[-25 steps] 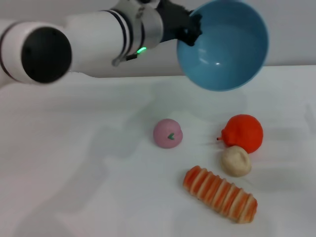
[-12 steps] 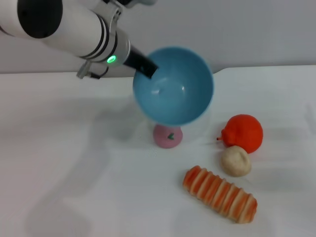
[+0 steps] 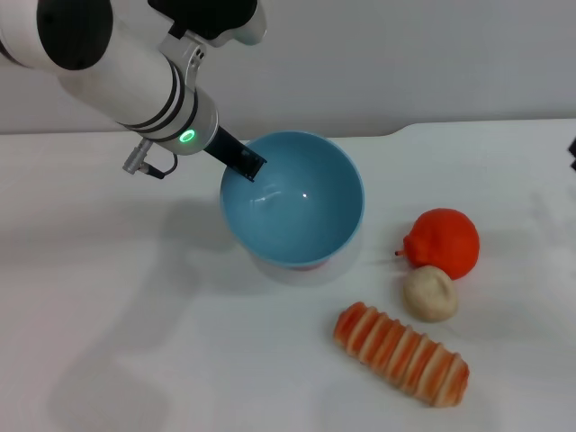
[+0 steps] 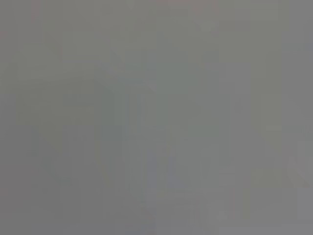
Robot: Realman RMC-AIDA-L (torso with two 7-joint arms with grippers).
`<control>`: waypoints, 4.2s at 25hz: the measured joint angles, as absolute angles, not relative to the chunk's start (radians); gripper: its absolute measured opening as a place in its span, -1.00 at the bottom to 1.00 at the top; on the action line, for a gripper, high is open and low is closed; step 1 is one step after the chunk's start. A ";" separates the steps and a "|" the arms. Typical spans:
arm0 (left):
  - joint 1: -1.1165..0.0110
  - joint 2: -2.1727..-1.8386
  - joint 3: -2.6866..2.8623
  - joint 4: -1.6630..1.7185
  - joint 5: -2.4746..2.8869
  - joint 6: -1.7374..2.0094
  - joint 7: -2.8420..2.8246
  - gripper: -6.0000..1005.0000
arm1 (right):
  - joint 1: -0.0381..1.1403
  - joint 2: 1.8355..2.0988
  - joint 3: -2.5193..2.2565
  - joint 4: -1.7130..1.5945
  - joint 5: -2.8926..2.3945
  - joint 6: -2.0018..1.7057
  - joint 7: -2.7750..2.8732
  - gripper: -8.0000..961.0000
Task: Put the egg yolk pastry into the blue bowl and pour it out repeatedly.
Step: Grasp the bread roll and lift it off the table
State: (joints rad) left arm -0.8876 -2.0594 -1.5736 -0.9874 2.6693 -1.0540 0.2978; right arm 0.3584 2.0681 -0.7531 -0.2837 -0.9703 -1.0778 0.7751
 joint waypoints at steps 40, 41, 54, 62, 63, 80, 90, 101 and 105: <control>-0.886 -2.065 -1.563 -0.945 2.667 -0.970 0.260 -0.99 | 0.641 1.978 -0.775 -0.685 -2.271 -1.517 2.601 0.28; -0.886 -2.065 -1.563 -0.944 2.667 -0.970 0.260 -0.99 | 0.642 1.979 -0.779 -0.681 -2.277 -1.517 2.604 0.28; -0.890 -2.065 -1.560 -0.937 2.667 -0.957 0.262 -0.99 | 0.565 1.937 -0.762 -0.694 -2.294 -1.566 2.651 0.28; -0.895 -2.066 -1.538 -0.937 2.663 -0.945 0.261 -0.99 | 0.564 1.936 -0.752 -0.631 -2.297 -1.476 2.636 0.28; -0.896 -2.066 -1.537 -0.937 2.663 -0.944 0.261 -0.99 | 0.571 1.938 -0.753 -0.616 -2.297 -1.461 2.630 0.28; -0.895 -2.068 -1.519 -0.936 2.663 -0.938 0.259 -0.99 | 0.618 1.984 -0.754 -0.519 -2.294 -1.274 2.566 0.28; -0.899 -2.068 -1.499 -0.940 2.663 -0.932 0.257 -0.99 | 0.624 2.009 -0.751 -0.518 -2.293 -1.239 2.564 0.28; -0.894 -2.068 -1.499 -0.934 2.653 -0.933 0.254 -0.99 | 0.632 2.012 -0.746 -0.518 -2.290 -1.209 2.548 0.28; -0.892 -2.068 -1.498 -0.934 2.650 -0.929 0.254 -0.99 | 0.639 2.020 -0.753 -0.505 -2.290 -1.210 2.548 0.28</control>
State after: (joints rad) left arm -0.8918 -2.0678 -1.4983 -0.9341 2.6497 -0.9294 0.2539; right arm 0.6390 2.0203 -0.7534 -0.5047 -2.2901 -1.2096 2.5485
